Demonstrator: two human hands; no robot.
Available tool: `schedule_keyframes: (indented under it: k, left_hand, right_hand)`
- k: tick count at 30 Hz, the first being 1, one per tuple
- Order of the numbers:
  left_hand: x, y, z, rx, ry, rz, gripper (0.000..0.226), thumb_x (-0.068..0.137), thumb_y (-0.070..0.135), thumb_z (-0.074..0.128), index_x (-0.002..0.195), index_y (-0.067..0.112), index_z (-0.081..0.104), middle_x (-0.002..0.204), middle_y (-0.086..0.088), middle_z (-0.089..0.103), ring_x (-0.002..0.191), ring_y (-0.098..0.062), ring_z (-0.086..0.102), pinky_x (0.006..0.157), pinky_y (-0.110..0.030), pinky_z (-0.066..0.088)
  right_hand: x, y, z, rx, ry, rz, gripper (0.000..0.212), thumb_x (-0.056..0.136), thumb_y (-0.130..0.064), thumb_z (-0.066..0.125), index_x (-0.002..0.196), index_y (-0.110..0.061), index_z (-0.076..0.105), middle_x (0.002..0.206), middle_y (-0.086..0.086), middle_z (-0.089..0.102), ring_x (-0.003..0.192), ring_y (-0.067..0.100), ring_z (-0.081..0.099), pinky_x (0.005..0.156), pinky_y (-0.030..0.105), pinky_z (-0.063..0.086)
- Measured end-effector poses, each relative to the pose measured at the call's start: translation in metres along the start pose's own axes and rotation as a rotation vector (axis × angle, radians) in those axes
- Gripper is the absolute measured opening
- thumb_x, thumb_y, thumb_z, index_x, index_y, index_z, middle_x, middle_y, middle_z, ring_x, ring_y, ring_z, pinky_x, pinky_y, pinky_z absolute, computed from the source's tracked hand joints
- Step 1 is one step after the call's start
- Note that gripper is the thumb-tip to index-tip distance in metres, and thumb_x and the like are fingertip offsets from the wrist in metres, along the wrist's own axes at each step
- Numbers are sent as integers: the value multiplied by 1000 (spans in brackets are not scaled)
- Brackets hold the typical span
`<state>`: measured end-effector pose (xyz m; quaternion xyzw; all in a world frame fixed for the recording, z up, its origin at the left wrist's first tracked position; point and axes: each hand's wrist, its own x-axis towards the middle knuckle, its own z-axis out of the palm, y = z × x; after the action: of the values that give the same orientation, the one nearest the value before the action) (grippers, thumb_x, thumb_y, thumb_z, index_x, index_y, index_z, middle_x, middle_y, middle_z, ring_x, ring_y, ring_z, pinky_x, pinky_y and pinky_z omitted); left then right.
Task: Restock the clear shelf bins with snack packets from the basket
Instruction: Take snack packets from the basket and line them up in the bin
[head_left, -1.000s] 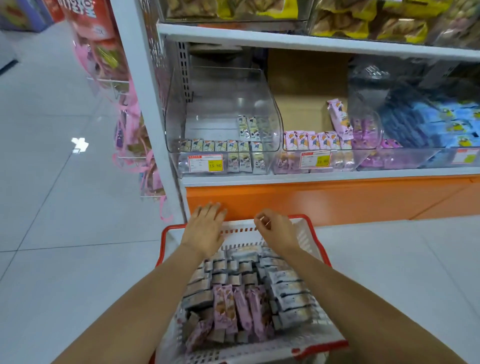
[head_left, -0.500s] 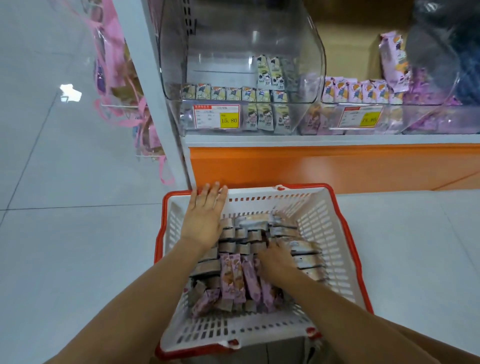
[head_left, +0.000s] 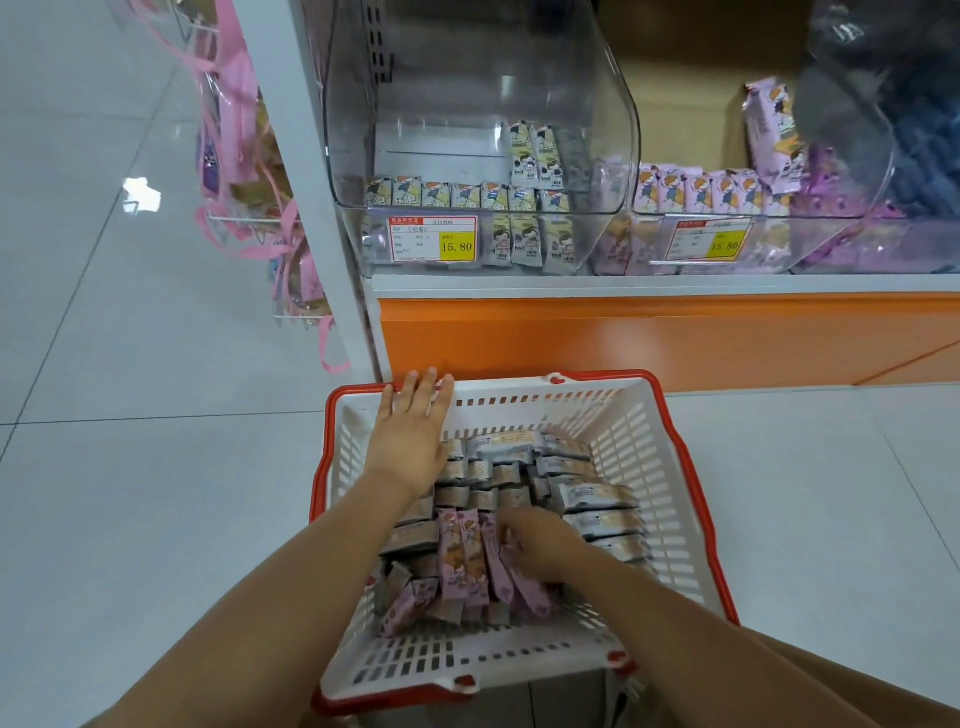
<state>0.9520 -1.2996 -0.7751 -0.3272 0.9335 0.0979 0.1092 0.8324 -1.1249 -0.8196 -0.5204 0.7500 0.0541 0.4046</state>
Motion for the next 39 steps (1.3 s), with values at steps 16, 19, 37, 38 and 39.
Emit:
schedule_keyframes:
  k: [16,19,37,38,39]
  left_hand:
    - [-1,85,-118,-1209,-99,-108,32,99,32,55,90,4,66,83,-10,70,66,-18,65,63,-29,48]
    - [2,96,-138,-1201,-13,-107,36,97,29,57,76,2,67,70,-14,66,63,-25,57,61,-33,41]
    - [76,134,-221,-362,657,220,48,95,31,53,140,17,48,155,-6,33,145,-25,23,118,-41,15]
    - [82,131,-219,-313,644,221,51,96,32,52,144,17,43,159,-6,26,147,-25,18,120,-40,9]
    - [86,129,-216,-276,637,227,54,97,33,51,148,18,39,161,-5,20,149,-25,14,120,-38,4]
  right_hand:
    - [-71,-18,-168,536,799,-338,43,85,-10,72,122,-12,51,104,-1,63,87,3,58,80,28,52]
    - [-91,-14,-184,546,772,-367,44,87,-12,71,124,-15,49,109,-6,59,90,-3,57,81,21,50]
    - [-112,81,-339,404,1314,-28,30,85,-14,72,112,-17,58,88,-5,60,80,13,57,71,27,45]
    - [-105,88,-347,368,1309,15,30,86,-15,71,113,-16,58,89,-3,61,81,16,58,70,28,43]
    - [-97,95,-354,331,1292,55,31,86,-15,71,115,-15,58,90,-2,62,83,18,59,71,28,42]
